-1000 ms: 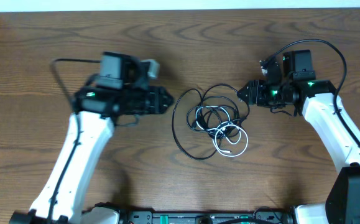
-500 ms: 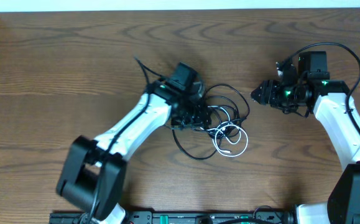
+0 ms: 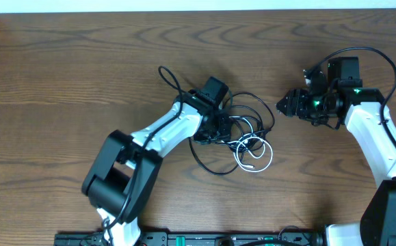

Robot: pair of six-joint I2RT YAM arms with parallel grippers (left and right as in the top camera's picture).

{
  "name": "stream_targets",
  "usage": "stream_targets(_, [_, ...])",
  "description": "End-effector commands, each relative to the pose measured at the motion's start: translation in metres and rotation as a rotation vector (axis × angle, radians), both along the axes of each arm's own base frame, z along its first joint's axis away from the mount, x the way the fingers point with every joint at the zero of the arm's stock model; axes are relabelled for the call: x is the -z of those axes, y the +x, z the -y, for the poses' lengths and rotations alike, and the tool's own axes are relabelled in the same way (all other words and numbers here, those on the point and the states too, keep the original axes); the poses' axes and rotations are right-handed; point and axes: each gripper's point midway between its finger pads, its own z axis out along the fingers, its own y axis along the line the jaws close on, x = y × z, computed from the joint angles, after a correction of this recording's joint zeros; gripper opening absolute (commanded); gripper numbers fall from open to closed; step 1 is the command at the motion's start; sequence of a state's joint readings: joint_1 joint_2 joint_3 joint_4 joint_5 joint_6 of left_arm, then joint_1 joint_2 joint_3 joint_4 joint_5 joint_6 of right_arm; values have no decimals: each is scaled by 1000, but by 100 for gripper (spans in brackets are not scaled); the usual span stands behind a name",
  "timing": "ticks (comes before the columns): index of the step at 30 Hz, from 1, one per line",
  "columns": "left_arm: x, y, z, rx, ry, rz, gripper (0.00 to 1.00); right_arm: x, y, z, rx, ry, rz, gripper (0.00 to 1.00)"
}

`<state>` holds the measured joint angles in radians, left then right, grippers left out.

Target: Untangle cables

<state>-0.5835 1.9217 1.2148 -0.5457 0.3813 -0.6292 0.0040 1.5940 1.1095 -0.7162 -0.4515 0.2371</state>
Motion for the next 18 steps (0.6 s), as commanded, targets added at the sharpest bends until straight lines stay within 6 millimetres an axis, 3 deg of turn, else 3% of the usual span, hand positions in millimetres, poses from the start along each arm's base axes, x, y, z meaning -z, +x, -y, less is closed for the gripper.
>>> stream_targets(1, [26, -2, -3, -31, 48, -30, 43, -4, -1, 3, -4, -9, 15, 64])
stream_targets(4, [34, -3, -2, -33, 48, -44, 43, -4, -3, 3, -4, -9, 7, 64])
stream_targets(8, [31, -1, -1, -32, 41, -34, 8, -3, -4, 2, -6, -8, 1, 64])
stream_targets(12, [16, 7, 0, -6, 17, 14, 7, -4, -5, -1, -15, -7, 3, 65])
stream_targets(13, [8, 10, 1, 13, 7, 39, 8, -4, -5, -3, -21, -3, 4, 66])
stream_targets(18, [-80, 25, 9, 178, -107, 303, 8, -15, -3, -29, -145, 69, 76, 64])
